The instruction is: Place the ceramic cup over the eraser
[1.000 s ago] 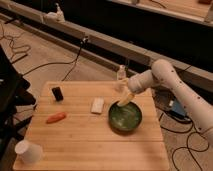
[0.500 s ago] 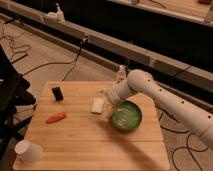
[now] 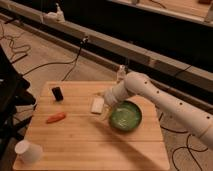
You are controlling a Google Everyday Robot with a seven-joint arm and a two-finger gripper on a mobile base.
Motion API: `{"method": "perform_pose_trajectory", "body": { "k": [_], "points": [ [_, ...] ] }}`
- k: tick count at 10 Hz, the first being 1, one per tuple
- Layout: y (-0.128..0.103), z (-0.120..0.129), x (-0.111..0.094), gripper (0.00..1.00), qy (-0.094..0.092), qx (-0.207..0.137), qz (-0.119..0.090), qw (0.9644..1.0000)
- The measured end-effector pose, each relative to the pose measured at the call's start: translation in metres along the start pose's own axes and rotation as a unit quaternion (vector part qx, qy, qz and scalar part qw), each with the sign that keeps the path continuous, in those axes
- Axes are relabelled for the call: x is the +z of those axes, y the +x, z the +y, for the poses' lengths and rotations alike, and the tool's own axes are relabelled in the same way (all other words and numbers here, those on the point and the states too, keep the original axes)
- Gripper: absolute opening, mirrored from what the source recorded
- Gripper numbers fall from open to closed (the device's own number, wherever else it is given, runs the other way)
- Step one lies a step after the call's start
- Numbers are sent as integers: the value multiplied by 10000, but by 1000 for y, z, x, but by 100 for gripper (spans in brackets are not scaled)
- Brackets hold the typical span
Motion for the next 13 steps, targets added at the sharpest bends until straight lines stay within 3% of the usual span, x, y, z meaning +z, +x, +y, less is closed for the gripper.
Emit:
{"method": "perform_pose_trajectory", "body": {
  "k": [2,4,5,7,10,13],
  "points": [
    [-13,3,14,80,-148,-251,81,9995],
    [-31,4,26,80,-200,-421,6,9989],
    [-43,3,34,80,-218,-479,-109,9986],
    [-78,8,63,80,-351,-574,-607,9959],
    [-126,17,109,80,-628,-901,-1129,9875],
    [-158,26,139,80,-810,-1185,-1344,9805]
  ]
}}
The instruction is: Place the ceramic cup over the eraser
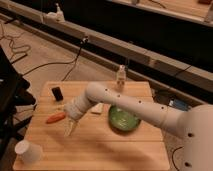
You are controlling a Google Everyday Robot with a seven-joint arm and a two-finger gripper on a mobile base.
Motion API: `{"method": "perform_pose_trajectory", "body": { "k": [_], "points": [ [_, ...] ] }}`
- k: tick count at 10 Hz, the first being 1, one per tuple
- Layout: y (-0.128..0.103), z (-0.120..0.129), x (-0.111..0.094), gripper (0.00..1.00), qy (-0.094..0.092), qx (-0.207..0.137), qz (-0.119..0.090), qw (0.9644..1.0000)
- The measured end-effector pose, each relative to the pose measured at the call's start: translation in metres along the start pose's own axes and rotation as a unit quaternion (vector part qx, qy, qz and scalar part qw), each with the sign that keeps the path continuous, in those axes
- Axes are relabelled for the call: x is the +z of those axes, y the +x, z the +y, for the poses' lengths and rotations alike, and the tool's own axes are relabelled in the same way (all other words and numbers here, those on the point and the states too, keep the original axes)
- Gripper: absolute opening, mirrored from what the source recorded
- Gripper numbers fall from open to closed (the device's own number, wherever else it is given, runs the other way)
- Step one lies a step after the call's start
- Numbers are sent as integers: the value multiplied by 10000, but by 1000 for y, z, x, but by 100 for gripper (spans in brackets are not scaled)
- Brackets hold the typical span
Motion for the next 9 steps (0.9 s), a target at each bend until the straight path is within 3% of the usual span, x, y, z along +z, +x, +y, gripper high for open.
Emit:
{"method": "perform_pose_trajectory", "body": {
  "k": [6,8,9],
  "points": [
    [4,1,0,80,-5,46,23,10000],
    [6,5,15,80,-168,66,51,9998],
    [1,6,32,80,-338,8,34,9994]
  ]
}}
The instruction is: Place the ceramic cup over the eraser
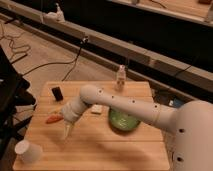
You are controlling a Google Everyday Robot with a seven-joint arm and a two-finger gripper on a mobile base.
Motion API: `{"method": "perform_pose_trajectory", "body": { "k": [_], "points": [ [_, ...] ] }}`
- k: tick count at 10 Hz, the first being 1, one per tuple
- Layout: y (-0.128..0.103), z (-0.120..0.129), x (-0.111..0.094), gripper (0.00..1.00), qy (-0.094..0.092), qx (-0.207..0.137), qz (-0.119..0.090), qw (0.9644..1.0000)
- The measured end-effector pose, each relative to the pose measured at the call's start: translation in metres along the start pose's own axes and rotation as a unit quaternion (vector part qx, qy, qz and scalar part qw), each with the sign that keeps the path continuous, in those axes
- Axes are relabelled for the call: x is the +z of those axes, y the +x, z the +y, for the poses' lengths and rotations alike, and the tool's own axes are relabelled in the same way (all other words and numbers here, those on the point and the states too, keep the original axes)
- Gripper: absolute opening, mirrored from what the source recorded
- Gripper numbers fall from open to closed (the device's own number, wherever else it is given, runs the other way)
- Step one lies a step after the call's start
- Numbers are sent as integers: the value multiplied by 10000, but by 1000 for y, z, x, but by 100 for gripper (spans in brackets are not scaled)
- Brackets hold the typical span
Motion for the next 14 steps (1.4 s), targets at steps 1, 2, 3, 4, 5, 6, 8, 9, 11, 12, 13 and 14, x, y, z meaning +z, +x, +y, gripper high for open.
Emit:
{"method": "perform_pose_trajectory", "body": {
  "k": [1,2,3,4,5,6,8,9,11,12,13,14],
  "points": [
    [-7,0,16,80,-142,-73,-56,9999],
    [-12,-1,25,80,-216,-116,-107,9996],
    [-20,-2,40,80,-318,-202,-224,9990],
    [-33,-7,58,80,-407,-312,-411,9978],
    [-43,-11,73,80,-471,-406,-583,9964],
    [-52,-13,89,80,-561,-500,-747,9944],
    [-65,-17,122,80,-782,-660,-1026,9894],
    [-67,-17,132,80,-874,-692,-1103,9876],
    [-69,-16,155,80,-1085,-738,-1255,9834],
    [-69,-15,162,78,-1167,-746,-1294,9819],
    [-67,-14,166,71,-1235,-766,-1313,9806],
    [-65,-13,169,60,-1306,-798,-1309,9795]
  ]
}}
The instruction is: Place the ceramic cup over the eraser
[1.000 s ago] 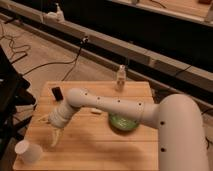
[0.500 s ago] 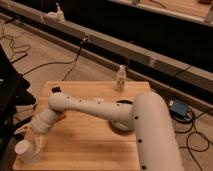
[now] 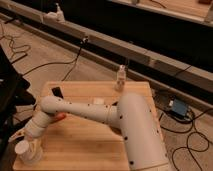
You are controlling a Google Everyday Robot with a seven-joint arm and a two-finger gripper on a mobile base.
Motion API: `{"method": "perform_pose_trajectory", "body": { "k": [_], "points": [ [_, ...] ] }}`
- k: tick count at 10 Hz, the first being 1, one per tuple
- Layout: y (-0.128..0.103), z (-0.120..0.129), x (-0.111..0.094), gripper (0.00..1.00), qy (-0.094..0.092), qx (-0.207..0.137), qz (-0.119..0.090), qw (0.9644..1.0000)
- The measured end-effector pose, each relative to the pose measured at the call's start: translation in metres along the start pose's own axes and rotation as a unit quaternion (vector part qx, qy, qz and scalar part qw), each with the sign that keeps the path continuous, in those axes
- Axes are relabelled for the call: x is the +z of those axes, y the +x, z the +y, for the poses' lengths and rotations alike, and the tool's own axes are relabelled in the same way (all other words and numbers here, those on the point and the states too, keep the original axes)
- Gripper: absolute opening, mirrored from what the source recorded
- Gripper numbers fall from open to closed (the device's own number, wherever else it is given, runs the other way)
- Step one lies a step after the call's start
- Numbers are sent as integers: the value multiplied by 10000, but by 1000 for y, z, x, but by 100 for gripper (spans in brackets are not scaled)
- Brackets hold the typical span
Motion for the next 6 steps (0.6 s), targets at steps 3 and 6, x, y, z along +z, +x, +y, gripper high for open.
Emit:
{"method": "perform_pose_trajectory", "body": {
  "k": [3,6],
  "points": [
    [7,-2,-4,29,8,1,40,10000],
    [11,-10,-26,2,264,-16,165,9995]
  ]
}}
